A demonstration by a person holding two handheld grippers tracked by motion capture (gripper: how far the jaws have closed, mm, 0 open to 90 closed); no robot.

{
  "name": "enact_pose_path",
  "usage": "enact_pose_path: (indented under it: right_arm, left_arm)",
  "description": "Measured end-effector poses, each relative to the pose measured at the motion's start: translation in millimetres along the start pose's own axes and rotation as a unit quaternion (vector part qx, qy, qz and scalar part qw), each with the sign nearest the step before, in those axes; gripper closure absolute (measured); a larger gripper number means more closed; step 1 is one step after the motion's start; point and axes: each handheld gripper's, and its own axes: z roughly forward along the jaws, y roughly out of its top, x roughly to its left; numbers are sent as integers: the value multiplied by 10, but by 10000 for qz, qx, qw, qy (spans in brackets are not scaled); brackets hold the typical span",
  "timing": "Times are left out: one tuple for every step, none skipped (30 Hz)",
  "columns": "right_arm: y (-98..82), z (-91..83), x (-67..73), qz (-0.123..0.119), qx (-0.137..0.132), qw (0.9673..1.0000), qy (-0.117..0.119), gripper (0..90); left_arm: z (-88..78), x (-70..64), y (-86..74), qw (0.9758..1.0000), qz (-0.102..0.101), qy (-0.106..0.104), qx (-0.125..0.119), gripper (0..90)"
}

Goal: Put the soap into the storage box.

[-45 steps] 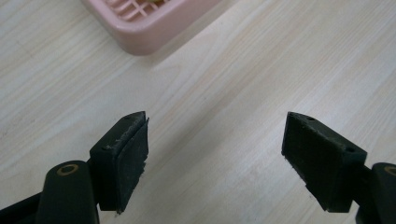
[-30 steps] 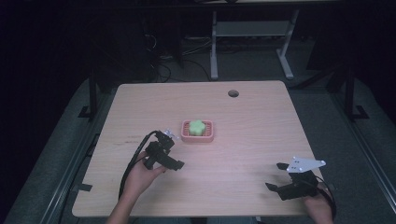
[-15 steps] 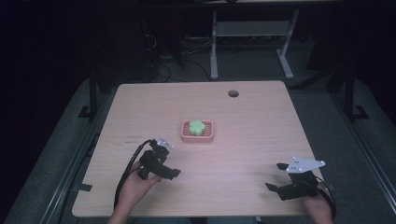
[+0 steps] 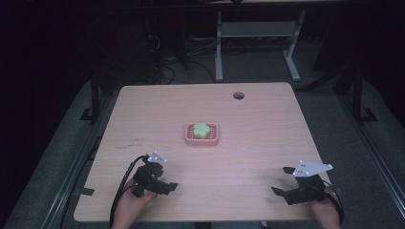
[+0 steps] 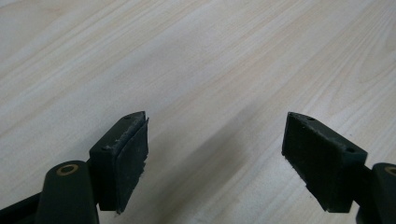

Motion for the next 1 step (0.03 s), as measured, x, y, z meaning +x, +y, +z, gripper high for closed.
enact_pose_path:
  right_arm:
    - [3,-1,0,-7,-17,10000,-4,138]
  left_arm:
    - [8,-4,-8,10000,14,74,-53,228]
